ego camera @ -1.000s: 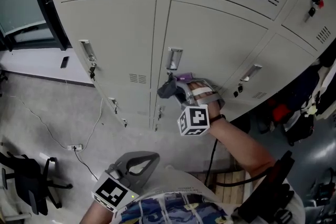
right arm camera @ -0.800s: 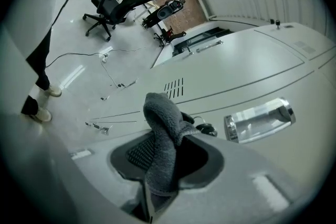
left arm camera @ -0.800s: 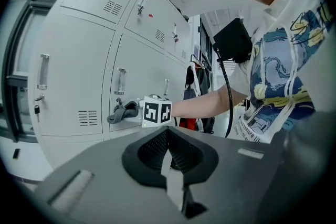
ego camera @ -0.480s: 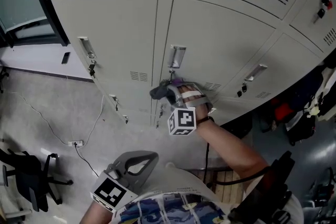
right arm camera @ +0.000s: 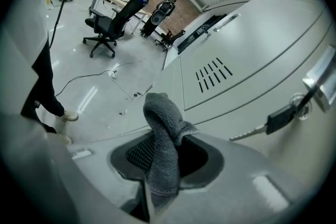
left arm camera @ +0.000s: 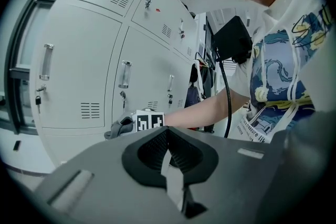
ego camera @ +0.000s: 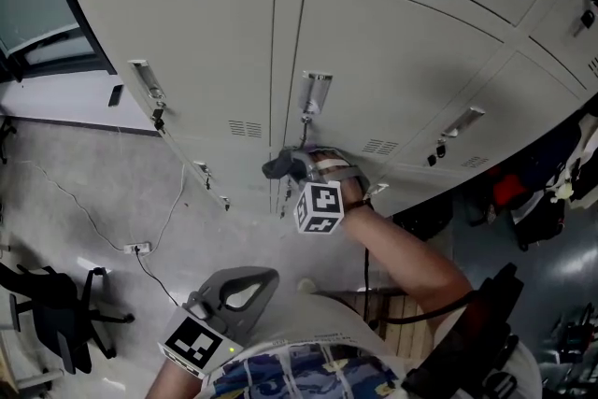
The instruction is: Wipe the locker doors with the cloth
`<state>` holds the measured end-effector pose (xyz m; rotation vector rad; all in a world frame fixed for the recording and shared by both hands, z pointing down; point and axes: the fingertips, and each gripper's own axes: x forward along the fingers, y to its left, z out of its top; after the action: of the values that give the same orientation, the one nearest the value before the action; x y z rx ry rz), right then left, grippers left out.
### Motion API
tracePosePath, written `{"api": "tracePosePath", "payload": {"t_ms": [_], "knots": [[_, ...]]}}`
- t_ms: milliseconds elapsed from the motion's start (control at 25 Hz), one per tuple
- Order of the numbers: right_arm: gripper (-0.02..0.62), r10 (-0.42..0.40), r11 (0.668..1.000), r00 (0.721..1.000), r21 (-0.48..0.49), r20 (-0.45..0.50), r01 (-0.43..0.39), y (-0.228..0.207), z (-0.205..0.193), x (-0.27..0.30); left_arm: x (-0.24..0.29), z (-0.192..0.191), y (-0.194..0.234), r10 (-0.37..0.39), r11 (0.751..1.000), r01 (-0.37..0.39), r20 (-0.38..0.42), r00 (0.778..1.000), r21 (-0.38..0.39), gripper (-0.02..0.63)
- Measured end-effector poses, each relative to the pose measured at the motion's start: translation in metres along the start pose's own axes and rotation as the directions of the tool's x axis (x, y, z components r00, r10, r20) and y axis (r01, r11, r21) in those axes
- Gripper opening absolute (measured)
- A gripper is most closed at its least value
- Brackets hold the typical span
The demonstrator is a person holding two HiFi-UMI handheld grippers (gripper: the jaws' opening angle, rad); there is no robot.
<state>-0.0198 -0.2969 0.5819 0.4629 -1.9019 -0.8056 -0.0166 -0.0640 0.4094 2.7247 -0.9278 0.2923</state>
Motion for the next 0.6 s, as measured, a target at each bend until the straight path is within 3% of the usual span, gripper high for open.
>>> {"api": "tracePosePath", "payload": {"t_ms": [360, 600], "knots": [[0.112, 0.124, 0.979, 0.992, 0.160, 0.023, -0.126, 0.016, -0.002, 0.013, -0.010, -0.009, 0.009, 0.019, 1.000, -0.020, -0.016, 1.000, -0.017, 0.002], [0.112, 0.120, 0.916, 0.991, 0.378, 0.066, -0.136, 0.022, 0.007, -0.028, -0.037, -0.013, 0.027, 0.051, 0.998, -0.050, 0.007, 0.999, -0.048, 0.002]]}}
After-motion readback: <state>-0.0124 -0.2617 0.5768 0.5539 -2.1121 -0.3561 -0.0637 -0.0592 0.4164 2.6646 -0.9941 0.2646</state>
